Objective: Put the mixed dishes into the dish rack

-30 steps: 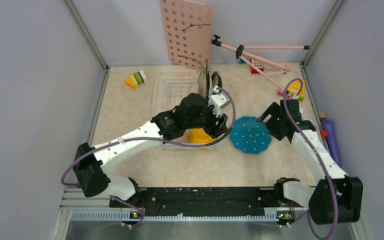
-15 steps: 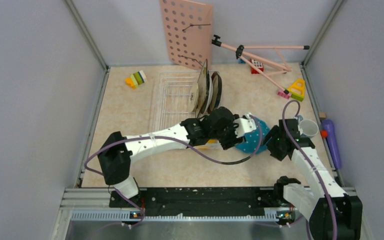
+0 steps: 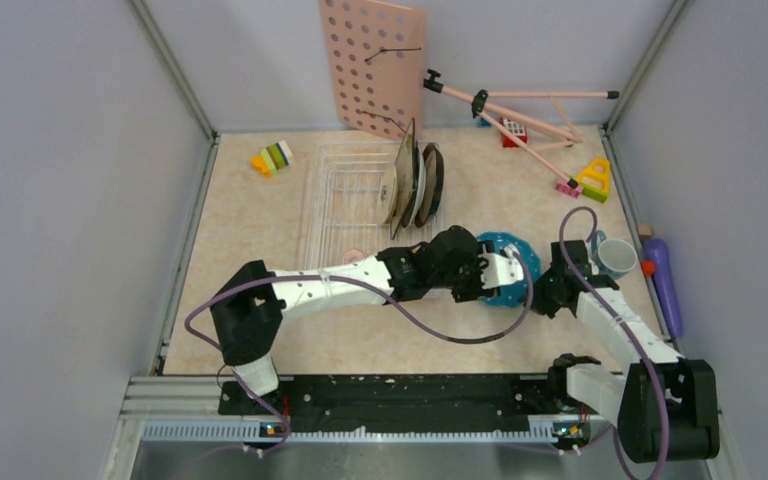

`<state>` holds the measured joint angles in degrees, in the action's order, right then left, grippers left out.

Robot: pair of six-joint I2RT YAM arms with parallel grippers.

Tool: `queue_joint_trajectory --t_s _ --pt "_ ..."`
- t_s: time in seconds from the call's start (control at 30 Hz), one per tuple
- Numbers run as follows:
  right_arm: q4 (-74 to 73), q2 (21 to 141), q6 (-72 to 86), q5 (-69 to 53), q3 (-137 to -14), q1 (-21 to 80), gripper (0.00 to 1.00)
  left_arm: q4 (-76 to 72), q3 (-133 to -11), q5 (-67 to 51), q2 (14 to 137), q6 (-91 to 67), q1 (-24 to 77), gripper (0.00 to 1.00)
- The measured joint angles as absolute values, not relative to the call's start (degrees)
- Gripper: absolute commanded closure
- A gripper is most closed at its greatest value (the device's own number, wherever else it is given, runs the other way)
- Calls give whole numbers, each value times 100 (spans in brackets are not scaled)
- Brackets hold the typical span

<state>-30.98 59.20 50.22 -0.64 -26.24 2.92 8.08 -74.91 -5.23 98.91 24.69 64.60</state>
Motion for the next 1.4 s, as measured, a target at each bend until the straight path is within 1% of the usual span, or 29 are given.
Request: queue_joint_trajectory --t_s 0.13,0.3,0.43,0.53,0.6,0.7,0.8,1.0,1.17,1.27,1.33,1.4 --pt "-2947 6088 5210 -99 -2698 244 100 617 -7402 -462 10064 2740 6595 36" --pt "-3701 6097 5177 -82 -3127 263 100 436 -7297 -489 10224 3046 6652 37" --pt "-4261 5843 5168 -38 -3509 261 100 388 -7301 -491 10422 3229 6681 36" --pt "-4567 5680 5218 -56 -3647 259 100 388 -7301 -515 10584 3304 6724 32" --pt "-4720 5618 5236 -60 -3697 259 100 342 -7247 -556 10626 3317 6751 25" --pt "-4862 5588 5273 -78 -3730 259 100 143 -7054 -711 10619 3323 6766 17" --pt "-4932 5588 5288 -137 -3730 259 100 -5 -6785 -906 10586 3328 6766 15" --pt "-5033 5592 5323 -272 -3811 259 100 -64 -6652 -886 10575 3472 6799 15" --pt "-5216 5594 5367 -475 -4040 257 100 -370 -6652 -364 10687 3669 6928 18" --pt "-5304 5594 5408 -611 -4136 257 100 -572 -6652 -10 10842 3769 7017 24" --pt "-5349 5592 5424 -690 -4180 257 100 -731 -6652 266 10980 3813 7083 32" --pt "-5408 5592 5430 -746 -4224 257 100 -882 -6652 513 11089 3848 7144 34"
